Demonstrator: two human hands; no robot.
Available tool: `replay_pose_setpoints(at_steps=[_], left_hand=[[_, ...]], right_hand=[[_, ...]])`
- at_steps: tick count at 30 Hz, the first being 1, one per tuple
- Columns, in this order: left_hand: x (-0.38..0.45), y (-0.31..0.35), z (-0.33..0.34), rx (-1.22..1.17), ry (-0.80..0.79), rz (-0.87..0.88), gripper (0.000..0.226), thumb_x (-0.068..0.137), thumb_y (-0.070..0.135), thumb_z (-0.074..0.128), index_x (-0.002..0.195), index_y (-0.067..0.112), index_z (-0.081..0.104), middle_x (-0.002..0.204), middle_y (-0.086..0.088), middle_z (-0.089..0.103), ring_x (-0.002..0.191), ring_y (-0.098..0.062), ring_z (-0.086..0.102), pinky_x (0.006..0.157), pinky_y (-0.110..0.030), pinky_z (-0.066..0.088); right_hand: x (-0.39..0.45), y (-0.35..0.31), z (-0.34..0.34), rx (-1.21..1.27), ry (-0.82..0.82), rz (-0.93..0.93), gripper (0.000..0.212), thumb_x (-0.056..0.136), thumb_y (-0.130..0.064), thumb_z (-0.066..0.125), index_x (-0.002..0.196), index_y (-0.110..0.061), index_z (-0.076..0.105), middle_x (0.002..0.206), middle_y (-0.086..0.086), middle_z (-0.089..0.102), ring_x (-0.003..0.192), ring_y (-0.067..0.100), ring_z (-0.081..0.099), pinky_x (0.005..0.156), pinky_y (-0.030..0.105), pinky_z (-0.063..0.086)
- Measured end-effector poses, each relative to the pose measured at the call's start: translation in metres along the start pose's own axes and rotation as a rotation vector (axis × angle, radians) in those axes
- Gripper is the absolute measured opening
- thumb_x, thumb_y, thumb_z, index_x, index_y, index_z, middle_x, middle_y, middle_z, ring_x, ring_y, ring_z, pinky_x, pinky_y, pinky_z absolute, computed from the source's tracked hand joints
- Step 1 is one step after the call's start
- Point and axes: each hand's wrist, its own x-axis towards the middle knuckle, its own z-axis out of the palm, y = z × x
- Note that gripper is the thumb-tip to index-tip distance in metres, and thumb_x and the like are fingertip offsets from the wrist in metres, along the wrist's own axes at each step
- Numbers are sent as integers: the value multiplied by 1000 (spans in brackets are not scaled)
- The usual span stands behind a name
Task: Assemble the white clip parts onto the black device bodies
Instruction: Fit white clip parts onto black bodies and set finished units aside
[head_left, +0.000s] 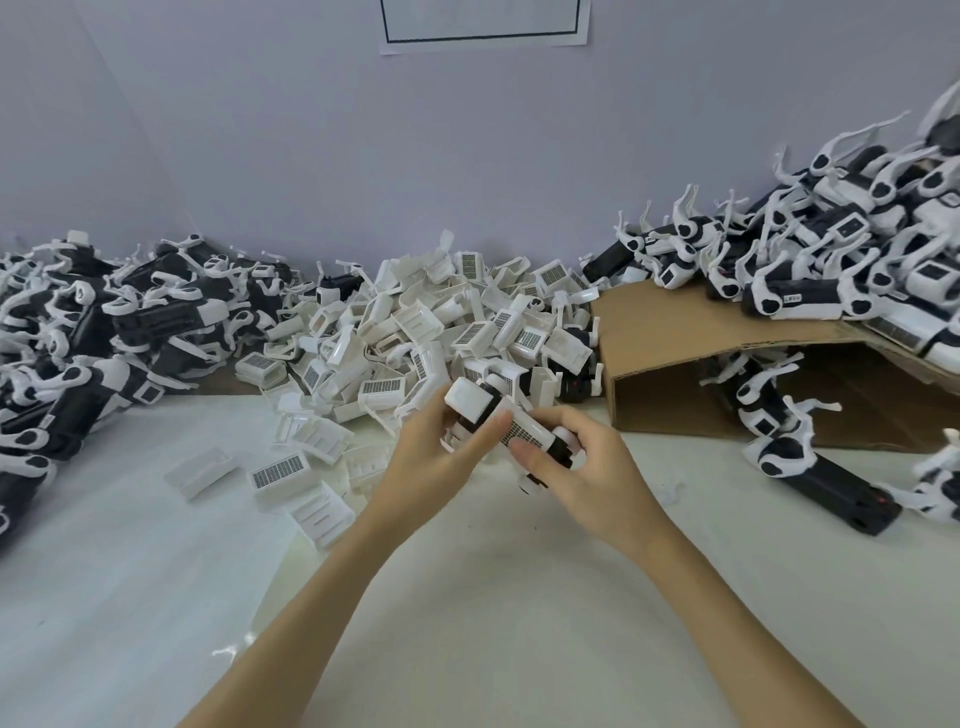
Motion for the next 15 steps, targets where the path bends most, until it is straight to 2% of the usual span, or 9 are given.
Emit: replay_pose_setpoints(at_steps=[3, 5, 7, 9, 10, 12, 13, 15], left_hand=[[-1, 0, -2, 5, 28, 5, 25, 95, 41, 77, 108, 21, 70, 101, 6, 73, 101, -16, 69, 90, -31, 55], [-1, 1, -1, -68, 53, -41, 32, 92, 44, 78, 110, 18, 71, 106, -2, 75, 106, -19, 71, 95, -38, 56], [-1, 4, 1, -164, 86, -111, 32, 92, 42, 81, 111, 18, 73, 109, -4, 78, 109, -20, 73, 97, -42, 57], [0, 5, 2, -206, 133, -148, 32, 90, 42, 84, 110, 20, 74, 106, -3, 79, 106, -19, 74, 92, -43, 56], [0, 6, 3, -170, 141, -138, 36, 88, 48, 84, 108, 20, 73, 103, -3, 78, 103, -20, 74, 88, -45, 56], [-1, 3, 3, 57, 151, -31, 46, 84, 63, 76, 102, 22, 68, 95, -1, 71, 94, -22, 66, 84, -46, 55], [-2, 3, 1, 215, 172, 63, 48, 83, 69, 71, 101, 25, 65, 93, 6, 66, 93, -18, 61, 83, -39, 52], [0, 4, -6, 395, 179, 200, 53, 84, 71, 67, 115, 29, 60, 108, 17, 61, 107, -8, 54, 91, -27, 43]], right_hand=[[1, 1, -4, 21, -12, 13, 29, 89, -31, 83, 116, -27, 74, 100, -11, 76, 100, 6, 70, 81, 17, 55], [1, -1, -4, -67, 27, -30, 33, 86, -40, 83, 116, -33, 72, 101, -16, 75, 104, 0, 66, 83, 11, 48], [-1, -2, -1, -172, 72, -113, 49, 82, -44, 85, 126, -34, 65, 110, -17, 69, 109, -5, 61, 84, 7, 45], [-2, 1, 4, -265, 71, -174, 63, 79, -40, 89, 132, -31, 55, 119, -13, 61, 112, -1, 59, 87, 12, 48], [-3, 1, 6, -286, 69, -182, 61, 80, -36, 89, 129, -31, 54, 118, -10, 60, 110, 2, 60, 86, 17, 52], [-3, 3, 5, -270, 83, -196, 52, 82, -30, 89, 122, -28, 56, 113, -6, 63, 104, 7, 64, 81, 24, 56], [-2, 3, 3, -242, 86, -198, 47, 83, -28, 88, 120, -28, 59, 112, -6, 65, 103, 8, 65, 81, 23, 56], [0, 3, -4, -124, 35, -160, 39, 88, -28, 84, 121, -30, 63, 111, -8, 69, 103, 11, 67, 81, 24, 57]])
